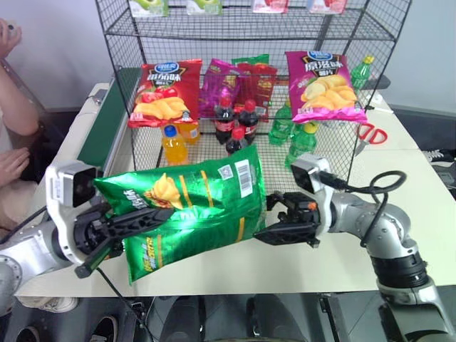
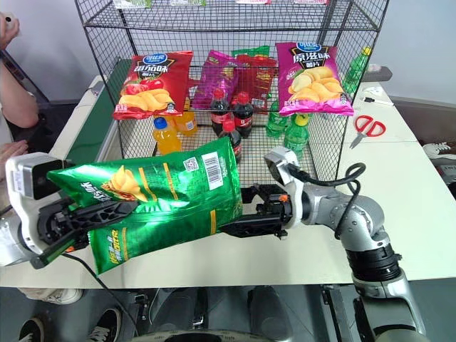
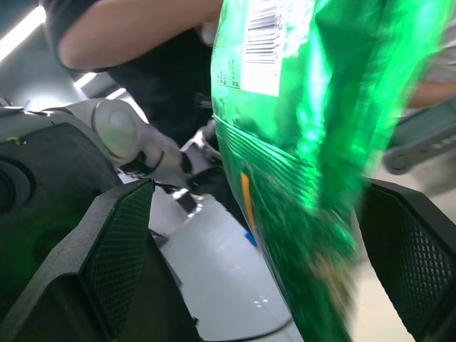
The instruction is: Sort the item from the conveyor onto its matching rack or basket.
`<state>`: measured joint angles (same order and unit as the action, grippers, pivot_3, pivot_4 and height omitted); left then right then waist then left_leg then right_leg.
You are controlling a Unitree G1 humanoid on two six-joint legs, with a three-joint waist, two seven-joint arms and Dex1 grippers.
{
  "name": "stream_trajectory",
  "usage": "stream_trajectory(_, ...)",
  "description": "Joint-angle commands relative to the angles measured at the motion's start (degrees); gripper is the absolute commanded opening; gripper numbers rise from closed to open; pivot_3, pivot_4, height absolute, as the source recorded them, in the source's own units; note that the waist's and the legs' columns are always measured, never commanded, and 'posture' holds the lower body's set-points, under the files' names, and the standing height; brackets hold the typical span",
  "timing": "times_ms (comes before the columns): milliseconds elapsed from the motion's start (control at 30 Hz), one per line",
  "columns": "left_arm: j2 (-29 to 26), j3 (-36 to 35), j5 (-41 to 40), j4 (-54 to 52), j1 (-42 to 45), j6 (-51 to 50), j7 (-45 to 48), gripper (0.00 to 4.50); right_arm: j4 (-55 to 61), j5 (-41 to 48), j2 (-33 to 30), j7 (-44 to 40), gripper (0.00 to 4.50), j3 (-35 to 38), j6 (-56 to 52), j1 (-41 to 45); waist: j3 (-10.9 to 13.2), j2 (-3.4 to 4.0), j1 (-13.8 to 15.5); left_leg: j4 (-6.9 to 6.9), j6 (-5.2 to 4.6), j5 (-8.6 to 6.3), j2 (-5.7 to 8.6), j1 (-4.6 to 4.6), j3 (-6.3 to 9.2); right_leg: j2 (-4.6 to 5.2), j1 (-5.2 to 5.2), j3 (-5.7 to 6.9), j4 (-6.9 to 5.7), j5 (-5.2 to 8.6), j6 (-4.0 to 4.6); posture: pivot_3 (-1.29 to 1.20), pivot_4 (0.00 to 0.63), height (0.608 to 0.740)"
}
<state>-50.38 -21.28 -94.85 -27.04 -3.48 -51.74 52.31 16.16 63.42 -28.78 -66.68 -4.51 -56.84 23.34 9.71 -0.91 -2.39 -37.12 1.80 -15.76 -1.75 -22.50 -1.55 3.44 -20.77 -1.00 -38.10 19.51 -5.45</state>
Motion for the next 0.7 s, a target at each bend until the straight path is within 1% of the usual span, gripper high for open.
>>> stream_trajectory(33,0.58,-0.08,1.4,0.03,0.92,-0.3,1.1,0.02,2.35,-0.39,0.96,0.43,4.5,-1.41,0.45,1.04,0.0,0.0,0.03,0.0,0.0,0.0,0.0,0.0,0.0,0.0,0.0,0.0,0.0,0.0,0.0,0.0,0.15,0.739)
stream_trajectory(167,0.79,-0.24,2.6,0.15,0.99,-0.94,1.62,0.02,1.56,-1.39,1.32,0.42,4.5,-2.09,0.87,1.59,0.0,0.0,0.05,-0.01,0.0,0.0,0.01,0.0,0.0,0.01,0.0,0.0,0.0,0.0,0.0,0.0,0.15,0.739)
stream_trajectory(200,0.77,-0.25,2.91,0.17,0.97,-1.03,1.66,0.0,1.49,-1.53,1.26,0.3,3.98,-2.1,0.87,1.66,0.0,0.0,0.06,0.0,0.0,0.0,0.01,0.0,0.0,0.01,0.0,0.0,0.01,0.0,0.0,0.0,0.15,0.739)
stream_trajectory(233,0.92,-0.29,3.39,0.29,0.94,-0.93,1.76,0.0,1.34,-1.57,1.21,0.21,3.77,-2.06,0.78,1.69,0.0,0.0,0.06,0.0,0.0,0.0,0.01,0.0,0.0,0.01,0.0,0.0,0.01,0.0,0.0,0.0,0.15,0.739)
stream_trajectory(367,1.19,-0.52,4.96,0.59,0.54,-0.82,2.51,0.0,0.6,-2.18,1.0,-0.38,1.71,-1.79,1.12,1.88,0.0,0.0,0.05,0.0,0.0,0.0,0.01,0.0,0.0,0.02,0.0,0.0,0.01,0.0,0.0,0.0,0.15,0.739)
stream_trajectory(467,1.33,-0.86,6.33,1.18,0.65,-0.44,2.67,0.0,0.32,-3.47,0.35,-1.28,0.27,-1.83,1.87,1.79,0.0,0.0,0.05,0.0,0.0,0.0,0.0,0.0,0.0,0.02,0.0,-0.01,0.01,0.0,0.01,0.0,0.15,0.739)
stream_trajectory(500,1.35,-0.92,6.67,1.39,0.73,-0.43,2.77,0.0,0.26,-3.72,0.31,-1.46,0.08,-1.77,1.98,1.77,0.0,0.0,0.05,0.0,0.0,0.0,0.0,-0.01,0.0,0.02,-0.01,-0.01,0.01,0.0,0.01,0.0,0.15,0.739)
stream_trajectory(633,0.72,-1.55,13.16,2.25,-0.18,1.15,3.77,0.0,0.03,-6.34,0.04,-1.55,0.08,-1.49,4.03,1.88,0.0,0.0,0.03,0.02,0.0,0.0,0.0,-0.01,0.0,0.02,-0.02,-0.01,0.02,0.01,0.01,0.0,0.15,0.739)
stream_trajectory(700,0.67,-3.09,14.01,3.46,-0.95,1.26,4.56,0.53,0.65,-8.22,0.01,-0.61,0.0,-0.72,6.09,1.83,0.0,0.0,0.01,0.03,0.0,0.0,0.0,-0.01,0.0,0.02,-0.03,-0.01,0.02,0.01,0.01,0.0,0.15,0.739)
